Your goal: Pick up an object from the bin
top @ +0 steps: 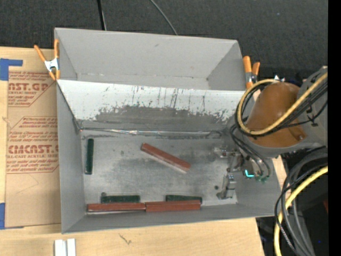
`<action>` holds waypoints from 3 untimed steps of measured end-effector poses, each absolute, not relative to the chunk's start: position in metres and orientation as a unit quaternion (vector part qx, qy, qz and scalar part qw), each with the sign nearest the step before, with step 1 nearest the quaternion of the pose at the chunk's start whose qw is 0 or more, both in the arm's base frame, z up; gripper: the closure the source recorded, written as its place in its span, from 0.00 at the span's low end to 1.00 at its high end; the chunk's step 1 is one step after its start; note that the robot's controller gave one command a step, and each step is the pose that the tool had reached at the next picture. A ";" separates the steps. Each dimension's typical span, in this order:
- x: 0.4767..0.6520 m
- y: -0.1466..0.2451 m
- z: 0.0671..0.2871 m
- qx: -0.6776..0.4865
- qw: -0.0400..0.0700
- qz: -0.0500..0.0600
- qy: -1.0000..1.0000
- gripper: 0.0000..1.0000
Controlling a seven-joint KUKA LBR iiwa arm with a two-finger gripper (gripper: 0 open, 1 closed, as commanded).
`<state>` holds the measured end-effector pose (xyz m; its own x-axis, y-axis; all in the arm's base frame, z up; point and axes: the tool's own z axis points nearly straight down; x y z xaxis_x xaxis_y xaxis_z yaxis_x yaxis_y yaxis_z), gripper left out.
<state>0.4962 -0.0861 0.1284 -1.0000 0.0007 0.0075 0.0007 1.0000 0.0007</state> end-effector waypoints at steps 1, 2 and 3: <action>0.498 -0.086 0.132 0.000 0.000 0.000 -1.000 0.00; 0.524 -0.034 0.087 -0.119 -0.003 0.000 -0.993 0.00; 0.547 -0.004 0.112 -0.088 0.001 0.000 -0.996 0.00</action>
Offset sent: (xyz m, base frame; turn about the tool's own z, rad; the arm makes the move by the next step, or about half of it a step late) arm 0.0338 0.0720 -0.0584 0.3036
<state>0.5474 -0.0042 0.1115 -0.9845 0.1754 0.0021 0.1754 0.9845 -0.0010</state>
